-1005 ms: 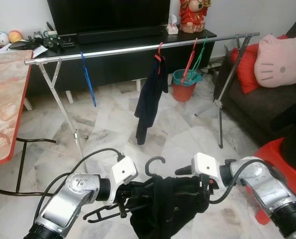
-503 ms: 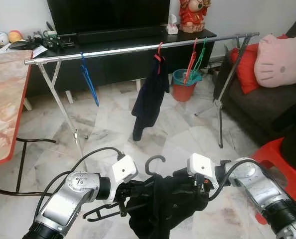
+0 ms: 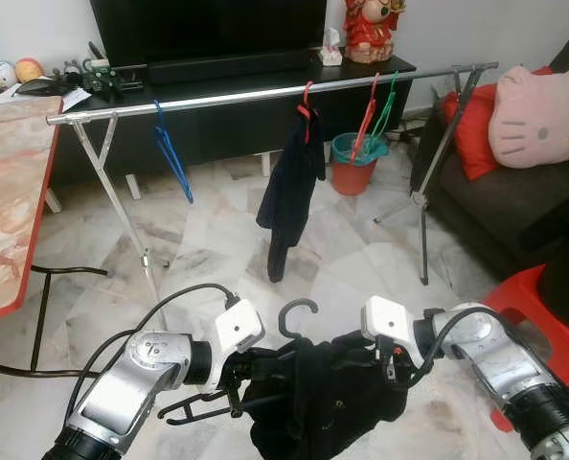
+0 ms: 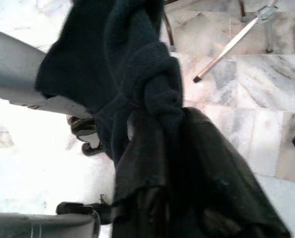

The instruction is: Hang hanger

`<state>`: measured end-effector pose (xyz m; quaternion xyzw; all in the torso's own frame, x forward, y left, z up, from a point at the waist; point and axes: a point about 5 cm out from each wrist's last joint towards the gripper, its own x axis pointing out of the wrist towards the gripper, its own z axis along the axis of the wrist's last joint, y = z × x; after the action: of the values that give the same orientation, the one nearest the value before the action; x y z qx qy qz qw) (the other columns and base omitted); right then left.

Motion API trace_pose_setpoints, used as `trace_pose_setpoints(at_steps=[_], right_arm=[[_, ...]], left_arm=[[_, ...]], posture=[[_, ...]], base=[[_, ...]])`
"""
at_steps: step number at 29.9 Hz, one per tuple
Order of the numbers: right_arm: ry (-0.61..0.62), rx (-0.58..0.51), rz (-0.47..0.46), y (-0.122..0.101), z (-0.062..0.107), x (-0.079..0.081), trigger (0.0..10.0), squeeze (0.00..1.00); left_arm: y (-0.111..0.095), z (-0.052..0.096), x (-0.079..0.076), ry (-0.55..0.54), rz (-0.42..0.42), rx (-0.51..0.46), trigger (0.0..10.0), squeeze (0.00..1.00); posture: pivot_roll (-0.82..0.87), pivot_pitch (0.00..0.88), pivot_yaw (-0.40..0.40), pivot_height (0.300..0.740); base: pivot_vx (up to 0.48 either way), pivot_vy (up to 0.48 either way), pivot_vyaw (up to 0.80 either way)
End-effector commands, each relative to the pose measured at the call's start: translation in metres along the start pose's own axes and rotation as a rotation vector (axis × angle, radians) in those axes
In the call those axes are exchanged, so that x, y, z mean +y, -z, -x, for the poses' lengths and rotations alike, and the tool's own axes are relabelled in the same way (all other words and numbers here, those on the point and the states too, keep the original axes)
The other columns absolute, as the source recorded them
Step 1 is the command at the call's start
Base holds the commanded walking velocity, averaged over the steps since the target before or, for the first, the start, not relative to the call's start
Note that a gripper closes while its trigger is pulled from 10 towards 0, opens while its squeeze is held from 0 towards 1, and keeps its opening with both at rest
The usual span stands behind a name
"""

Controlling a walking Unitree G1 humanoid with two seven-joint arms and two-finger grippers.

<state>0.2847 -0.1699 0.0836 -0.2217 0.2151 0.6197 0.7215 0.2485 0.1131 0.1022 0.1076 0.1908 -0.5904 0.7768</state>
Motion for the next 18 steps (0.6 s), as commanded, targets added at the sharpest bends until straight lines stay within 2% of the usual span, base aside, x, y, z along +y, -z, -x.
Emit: trace_pose_setpoints(at_steps=[1, 16, 17, 18], right_arm=[[-0.017, -0.007, 0.015, -0.0035, -0.0022, -0.0003, 0.0, 0.00], [-0.076, -0.029, 0.002, -0.0049, -0.0055, 0.0059, 0.0, 0.00], [-0.078, -0.028, 0.002, -0.0049, -0.0055, 0.0059, 0.0, 0.00], [-0.079, -0.027, 0.002, -0.0049, -0.0056, 0.0060, 0.0, 0.00]], left_arm=[[-0.0153, -0.0016, -0.0015, 0.021, -0.050, -0.051, 10.0, 0.00], [-0.0166, -0.0029, -0.0007, 0.026, -0.069, -0.046, 10.0, 0.00], [-0.0167, -0.0030, -0.0009, 0.028, -0.072, -0.047, 10.0, 0.12], [-0.0166, -0.0031, -0.0009, 0.031, -0.070, -0.047, 10.0, 0.48]], posture=[[0.01, 0.000, -0.020, 0.740], [0.01, 0.000, -0.020, 0.740], [0.01, 0.000, -0.020, 0.740], [0.01, 0.000, -0.021, 0.740]], base=[[0.000, 0.000, 0.00], [0.000, 0.000, 0.00], [0.000, 0.000, 0.00], [0.000, 0.000, 0.00]])
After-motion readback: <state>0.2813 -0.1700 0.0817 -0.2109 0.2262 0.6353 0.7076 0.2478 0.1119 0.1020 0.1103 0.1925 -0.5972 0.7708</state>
